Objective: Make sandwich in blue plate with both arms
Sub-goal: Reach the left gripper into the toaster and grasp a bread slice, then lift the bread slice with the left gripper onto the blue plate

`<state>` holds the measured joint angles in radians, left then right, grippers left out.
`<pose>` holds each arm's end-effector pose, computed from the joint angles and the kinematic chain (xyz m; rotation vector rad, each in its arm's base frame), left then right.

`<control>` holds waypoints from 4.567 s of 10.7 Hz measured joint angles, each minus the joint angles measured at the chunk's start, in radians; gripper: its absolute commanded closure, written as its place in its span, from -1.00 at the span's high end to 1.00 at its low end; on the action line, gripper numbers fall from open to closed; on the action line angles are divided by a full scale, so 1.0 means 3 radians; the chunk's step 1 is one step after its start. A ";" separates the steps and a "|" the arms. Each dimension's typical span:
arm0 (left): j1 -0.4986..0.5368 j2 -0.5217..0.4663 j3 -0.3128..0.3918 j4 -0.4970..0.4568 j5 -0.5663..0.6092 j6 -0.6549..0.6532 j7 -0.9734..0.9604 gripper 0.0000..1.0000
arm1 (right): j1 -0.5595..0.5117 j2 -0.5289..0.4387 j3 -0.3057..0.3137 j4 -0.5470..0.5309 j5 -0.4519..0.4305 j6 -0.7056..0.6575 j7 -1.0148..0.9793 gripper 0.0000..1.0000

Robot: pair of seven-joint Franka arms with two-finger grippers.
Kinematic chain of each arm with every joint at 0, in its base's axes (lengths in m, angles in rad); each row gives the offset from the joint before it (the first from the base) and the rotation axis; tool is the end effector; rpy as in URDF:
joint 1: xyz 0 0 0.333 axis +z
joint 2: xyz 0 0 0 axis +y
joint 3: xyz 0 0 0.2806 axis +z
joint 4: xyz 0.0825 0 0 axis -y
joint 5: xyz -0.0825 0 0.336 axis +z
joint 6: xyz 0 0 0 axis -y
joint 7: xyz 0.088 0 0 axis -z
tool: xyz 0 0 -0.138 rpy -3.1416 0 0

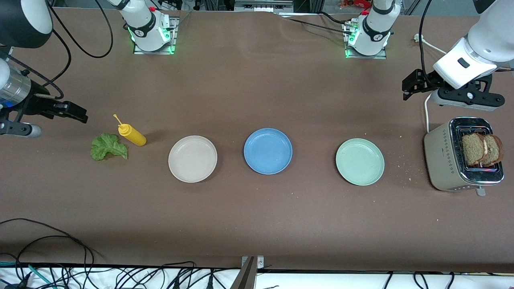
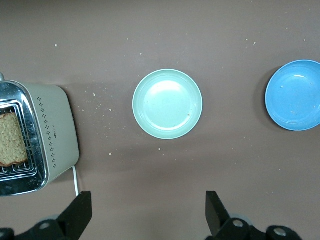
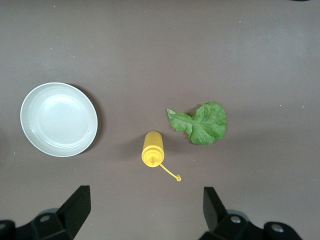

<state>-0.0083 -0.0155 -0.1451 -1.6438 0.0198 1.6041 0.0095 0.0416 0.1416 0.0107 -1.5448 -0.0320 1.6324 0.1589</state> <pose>0.4974 -0.0747 0.5378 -3.1072 0.2550 0.0354 0.5445 0.0240 0.4999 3.1005 -0.1611 -0.0784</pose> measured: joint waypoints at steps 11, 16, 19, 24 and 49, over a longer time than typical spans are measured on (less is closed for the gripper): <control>0.0028 0.0034 -0.0002 0.0000 0.0000 0.0000 0.0012 1.00 | 0.0126 0.0194 -0.0023 -0.0006 -0.0037 -0.0012 -0.0169 1.00; 0.0583 0.0350 0.0009 0.0066 0.0001 0.0011 0.0655 1.00 | 0.0151 0.0250 -0.0005 -0.0010 -0.0037 -0.0020 -0.0186 1.00; 0.1122 0.0967 0.0025 0.0405 0.0000 0.0045 0.0913 1.00 | 0.0190 0.0249 0.0004 -0.0002 0.0147 -0.0019 -0.0186 1.00; 0.1390 0.1350 0.0023 0.0591 0.0136 0.0487 0.1005 1.00 | 0.0178 0.0251 -0.0007 -0.0002 0.0151 -0.0021 -0.0186 1.00; 0.1119 0.1276 -0.0979 0.0992 0.0107 -0.0646 0.1001 -1.00 | 0.0178 0.0253 -0.0009 -0.0003 0.0150 -0.0023 -0.0188 1.00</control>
<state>0.3272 0.3674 -0.4389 -1.3461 0.0519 1.4103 0.3099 0.0950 0.2175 0.0081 -1.5456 0.0129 1.6255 0.1026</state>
